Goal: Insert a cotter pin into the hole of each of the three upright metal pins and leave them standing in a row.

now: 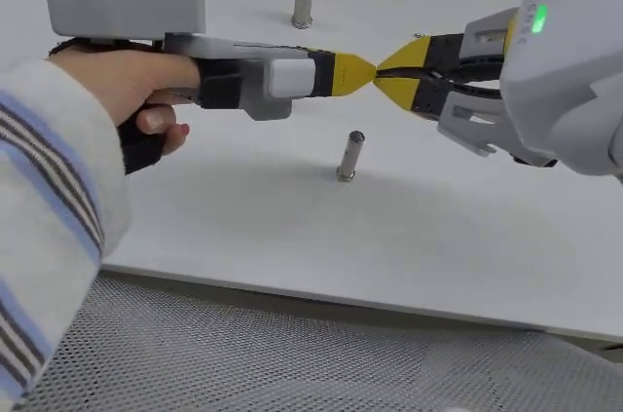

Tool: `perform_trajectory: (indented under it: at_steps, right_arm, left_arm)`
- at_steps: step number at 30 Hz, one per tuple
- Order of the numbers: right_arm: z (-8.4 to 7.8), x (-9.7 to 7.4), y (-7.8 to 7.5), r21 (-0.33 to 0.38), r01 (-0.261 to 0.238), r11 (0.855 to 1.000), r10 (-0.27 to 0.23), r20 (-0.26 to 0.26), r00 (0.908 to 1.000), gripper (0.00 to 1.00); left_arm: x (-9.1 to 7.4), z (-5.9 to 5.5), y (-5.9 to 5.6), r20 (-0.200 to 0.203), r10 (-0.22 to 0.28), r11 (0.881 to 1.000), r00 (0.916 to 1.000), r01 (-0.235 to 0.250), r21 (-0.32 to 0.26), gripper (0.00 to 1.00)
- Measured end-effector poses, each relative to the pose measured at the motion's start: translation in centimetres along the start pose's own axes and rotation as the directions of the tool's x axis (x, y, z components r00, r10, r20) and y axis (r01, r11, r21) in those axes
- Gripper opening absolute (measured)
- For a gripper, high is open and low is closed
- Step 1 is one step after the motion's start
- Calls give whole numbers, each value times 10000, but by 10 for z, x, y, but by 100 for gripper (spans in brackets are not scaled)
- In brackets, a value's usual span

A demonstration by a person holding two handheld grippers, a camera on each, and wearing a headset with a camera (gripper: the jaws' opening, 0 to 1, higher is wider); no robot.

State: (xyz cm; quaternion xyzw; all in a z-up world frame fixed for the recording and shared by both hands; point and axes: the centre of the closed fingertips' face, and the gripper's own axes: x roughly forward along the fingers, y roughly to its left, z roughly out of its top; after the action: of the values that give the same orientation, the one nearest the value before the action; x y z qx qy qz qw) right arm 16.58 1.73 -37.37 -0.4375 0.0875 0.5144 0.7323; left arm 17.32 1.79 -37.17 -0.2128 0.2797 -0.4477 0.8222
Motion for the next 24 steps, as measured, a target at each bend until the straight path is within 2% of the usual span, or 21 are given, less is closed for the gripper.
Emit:
perform_trajectory:
  at_steps: [5, 9, 16, 20, 22, 24]
  right_arm:
    - [-1, 1, 1, -28, -46, 10000, 46, -17, 10000, 0]
    - [-2, 1, 1, -16, -69, 10000, 69, -27, 10000, 0]
    - [-2, -1, 1, 13, -83, 10000, 83, 44, 10000, 0]
    - [-4, -1, 4, 288, -288, 9992, 289, -32, 9996, 0]
    - [-5, 0, 3, 358, -218, 9991, 219, -12, 9998, 0]
    - [-7, 0, 3, 651, -298, 9974, 299, 0, 9996, 4]
  left_arm:
    - [0, -1, 0, -75, -12, 9996, 10000, 14, 264, 0]
    - [0, -2, 0, -73, 21, 10000, 10000, -22, -61, 0]
    - [-1, -3, -1, -105, 9, 9999, 9999, -10, -158, 0]
    - [-1, -6, -1, -277, 26, 10000, 9996, -26, 10, 0]
    - [-1, -7, -2, -302, 8, 10000, 9995, -7, 27, 0]
    - [-2, -8, -3, -326, -27, 9998, 9995, 33, 181, 0]
